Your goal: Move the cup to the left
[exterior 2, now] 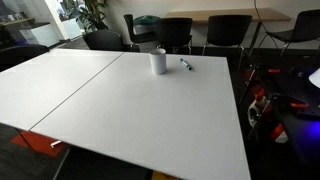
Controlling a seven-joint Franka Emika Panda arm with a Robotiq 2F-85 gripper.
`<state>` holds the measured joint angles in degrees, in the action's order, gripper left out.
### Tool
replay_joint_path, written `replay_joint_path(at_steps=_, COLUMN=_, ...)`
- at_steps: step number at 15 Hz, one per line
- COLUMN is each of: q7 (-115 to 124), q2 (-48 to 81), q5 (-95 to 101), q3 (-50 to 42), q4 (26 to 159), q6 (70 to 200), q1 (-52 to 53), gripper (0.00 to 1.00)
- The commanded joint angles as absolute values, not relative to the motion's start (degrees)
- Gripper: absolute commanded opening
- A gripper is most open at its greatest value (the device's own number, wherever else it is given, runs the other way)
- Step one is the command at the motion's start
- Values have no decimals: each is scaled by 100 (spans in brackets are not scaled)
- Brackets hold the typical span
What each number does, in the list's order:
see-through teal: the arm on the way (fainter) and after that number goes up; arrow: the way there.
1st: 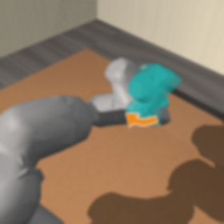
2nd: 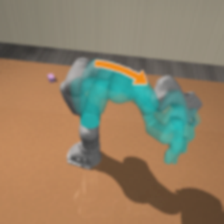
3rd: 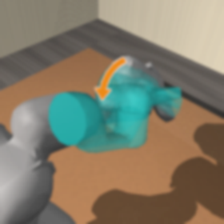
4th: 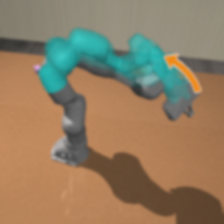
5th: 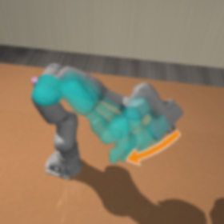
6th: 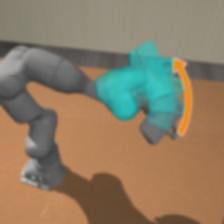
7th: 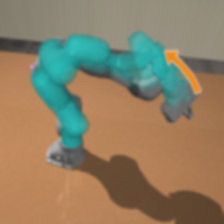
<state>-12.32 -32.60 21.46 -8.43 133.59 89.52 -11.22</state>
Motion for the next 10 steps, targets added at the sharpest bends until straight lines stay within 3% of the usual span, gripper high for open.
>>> replay_joint_path(at_steps=1, q7=-1183, q2=-3266, q5=2188, q3=-942, q4=13345, q6=8918, q1=-991, gripper=100)
replay_joint_path(at_steps=10, q7=-1211, q2=-3276, q5=2127, q3=-928, q4=13382, q6=9146, q1=-852, gripper=100)
